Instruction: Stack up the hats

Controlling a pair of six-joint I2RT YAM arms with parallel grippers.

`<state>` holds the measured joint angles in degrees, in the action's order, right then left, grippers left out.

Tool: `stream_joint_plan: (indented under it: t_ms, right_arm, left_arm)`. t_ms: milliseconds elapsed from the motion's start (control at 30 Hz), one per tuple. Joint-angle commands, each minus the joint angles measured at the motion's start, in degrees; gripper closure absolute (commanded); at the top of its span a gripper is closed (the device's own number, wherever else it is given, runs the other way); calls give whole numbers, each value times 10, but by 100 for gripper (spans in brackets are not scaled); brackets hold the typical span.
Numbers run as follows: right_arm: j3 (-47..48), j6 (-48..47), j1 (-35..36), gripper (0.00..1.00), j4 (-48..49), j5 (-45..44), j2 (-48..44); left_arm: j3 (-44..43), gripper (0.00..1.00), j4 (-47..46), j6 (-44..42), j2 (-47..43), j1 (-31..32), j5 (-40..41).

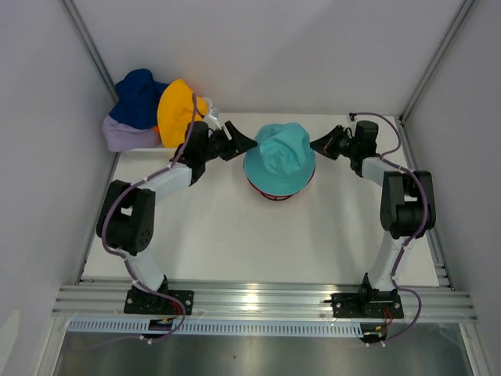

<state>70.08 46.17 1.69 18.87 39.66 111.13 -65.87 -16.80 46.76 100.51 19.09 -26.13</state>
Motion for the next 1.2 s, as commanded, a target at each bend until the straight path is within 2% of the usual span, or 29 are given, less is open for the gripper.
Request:
stream_joint_plan:
  t_ms: [0, 133, 167, 200, 300, 500, 767, 833, 933, 967, 1033, 1067, 1167]
  right_arm:
    - [7, -34, 2, 100, -31, -27, -30]
    - [8, -43, 9, 100, -49, -34, -38]
    - [8, -44, 9, 100, -49, -34, -38]
    - [8, -45, 9, 100, -51, -35, -39]
    - [7, -48, 10, 100, -58, -39, -42]
    - [2, -50, 16, 100, -69, -51, -51]
    - [2, -44, 24, 100, -71, -68, -52]
    - [1, -43, 27, 100, -72, -71, -53]
    - [0, -44, 27, 100, -75, -78, -55]
    - [1, -45, 27, 100, -77, -80, -55]
    - [1, -46, 27, 100, -81, -84, -57]
    - [1, -47, 27, 100, -82, -85, -58]
    - [-1, -50, 27, 100, -95, -101, -62]
  left_arm:
    - [-16, 34, -82, 34, 10, -5, -23]
    - [-10, 33, -88, 36, 20, -5, -10]
    - [0, 26, -89, 39, 22, -5, -6]
    - [4, 23, -97, 41, 23, -5, -5]
    - [23, 20, -123, 57, 28, -7, -5]
    - [49, 21, -160, 90, 34, -12, -8]
    - [64, 33, -249, 165, 61, -9, -31]
    - [65, 37, -249, 165, 66, -8, -30]
    - [66, 55, -252, 170, 69, -7, -24]
    - [66, 73, -250, 175, 70, -6, -18]
    - [70, 96, -243, 176, 69, -6, -7]
    - [71, 99, -237, 176, 65, -6, 9]
    - [61, 99, -183, 169, 57, -6, 44]
